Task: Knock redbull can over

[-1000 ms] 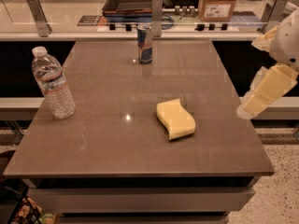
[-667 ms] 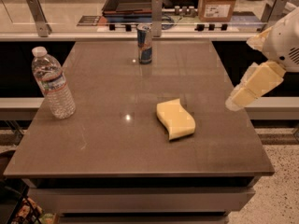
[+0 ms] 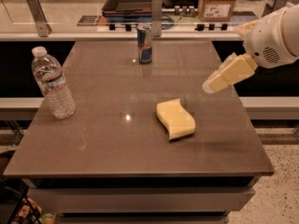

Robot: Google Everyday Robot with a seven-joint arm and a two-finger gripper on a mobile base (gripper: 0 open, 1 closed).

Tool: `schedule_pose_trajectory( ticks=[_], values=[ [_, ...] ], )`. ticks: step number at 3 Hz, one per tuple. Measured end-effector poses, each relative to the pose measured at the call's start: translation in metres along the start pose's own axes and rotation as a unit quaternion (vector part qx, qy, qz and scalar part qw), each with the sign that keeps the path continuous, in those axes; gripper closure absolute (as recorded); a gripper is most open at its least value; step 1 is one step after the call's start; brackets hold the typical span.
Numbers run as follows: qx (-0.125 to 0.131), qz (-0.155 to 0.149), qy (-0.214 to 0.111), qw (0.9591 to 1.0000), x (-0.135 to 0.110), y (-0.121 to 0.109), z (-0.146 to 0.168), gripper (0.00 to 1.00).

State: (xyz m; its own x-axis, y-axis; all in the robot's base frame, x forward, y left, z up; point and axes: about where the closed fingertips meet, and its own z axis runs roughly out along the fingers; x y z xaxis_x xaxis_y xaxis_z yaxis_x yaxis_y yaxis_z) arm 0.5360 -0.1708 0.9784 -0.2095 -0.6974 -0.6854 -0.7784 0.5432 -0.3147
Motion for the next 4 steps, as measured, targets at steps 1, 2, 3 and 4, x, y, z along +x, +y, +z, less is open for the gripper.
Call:
schedule_pose_trajectory(
  ticks=[1,2,3,4],
  values=[
    [0.022,-0.002,-0.048,0.9986,-0.015,-0.016,0.023,0.00],
    [0.022,-0.002,-0.079,0.9966,-0.027,-0.027,0.049,0.00],
    [-0.012,0.012,-0.097,0.9951,-0.037,-0.043,0.111,0.00],
    [-0.012,0.012,-0.097,0.9951,-0.037,-0.043,0.111,0.00]
  ],
)
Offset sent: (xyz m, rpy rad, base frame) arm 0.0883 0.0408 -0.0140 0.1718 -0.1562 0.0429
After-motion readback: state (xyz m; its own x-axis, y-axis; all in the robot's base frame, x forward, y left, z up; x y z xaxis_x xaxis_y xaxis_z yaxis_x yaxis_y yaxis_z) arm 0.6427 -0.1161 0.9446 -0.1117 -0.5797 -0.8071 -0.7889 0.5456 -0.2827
